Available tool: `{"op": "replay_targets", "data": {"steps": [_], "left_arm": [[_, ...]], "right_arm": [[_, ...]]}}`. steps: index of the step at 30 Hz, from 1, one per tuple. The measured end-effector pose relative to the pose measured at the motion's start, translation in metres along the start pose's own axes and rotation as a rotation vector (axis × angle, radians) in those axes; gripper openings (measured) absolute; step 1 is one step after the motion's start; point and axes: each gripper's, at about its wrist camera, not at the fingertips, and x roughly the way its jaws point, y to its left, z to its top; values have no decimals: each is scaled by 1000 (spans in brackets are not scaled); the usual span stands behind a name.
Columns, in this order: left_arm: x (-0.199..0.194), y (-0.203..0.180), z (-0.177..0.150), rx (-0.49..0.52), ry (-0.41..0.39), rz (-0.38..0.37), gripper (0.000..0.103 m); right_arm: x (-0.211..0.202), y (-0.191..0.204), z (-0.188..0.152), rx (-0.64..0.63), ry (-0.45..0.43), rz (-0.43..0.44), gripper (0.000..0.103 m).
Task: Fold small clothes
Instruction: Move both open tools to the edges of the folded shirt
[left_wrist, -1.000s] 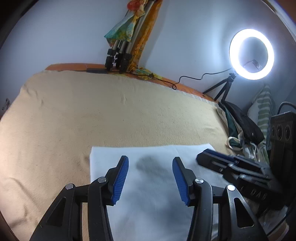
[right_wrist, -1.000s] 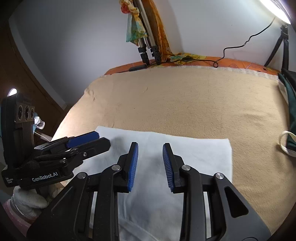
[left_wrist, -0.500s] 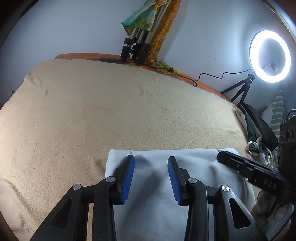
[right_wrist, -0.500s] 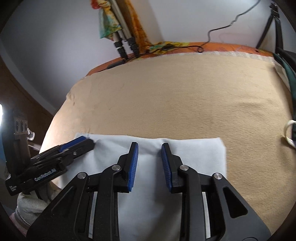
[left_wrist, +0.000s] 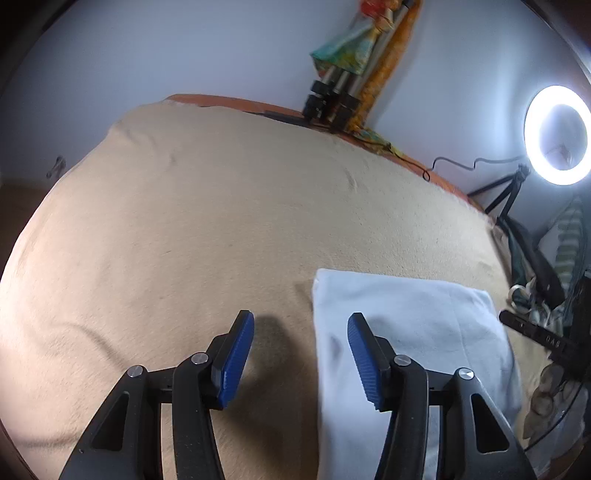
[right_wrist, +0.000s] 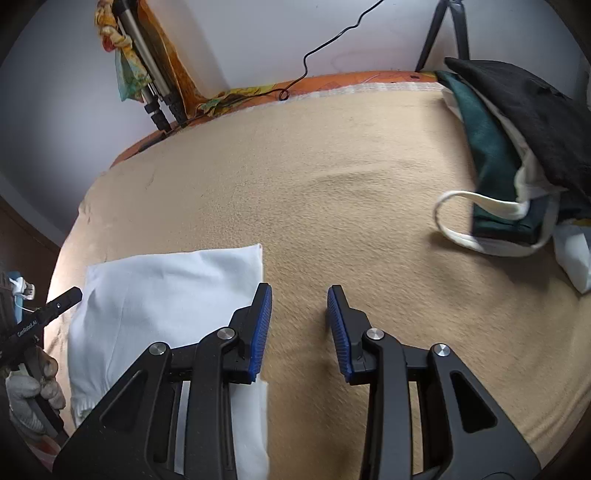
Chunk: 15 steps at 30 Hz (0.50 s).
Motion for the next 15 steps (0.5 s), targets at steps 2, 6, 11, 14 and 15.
{"op": "replay_targets", "data": {"steps": [2,6,11,14,15], "left_arm": [[-12,8,-3,-34,-11,-27,59],[-33,18,-13,-85,-10,-86,66],[-46,31,-44,-201,62,-204,67],[-51,35,-65,-257,104,-255,67],[-52,35,-70,-271,111,-269,67]], "right_arm": [[-9,-8,-4,20,-8,36,41],[-25,-21,-17,59,1,147,44],[-32,-31,-40,92,36,242,44],[-31,-38,-51,127,57,280,44],[-31,-40,-54,140,60,292,44]]}}
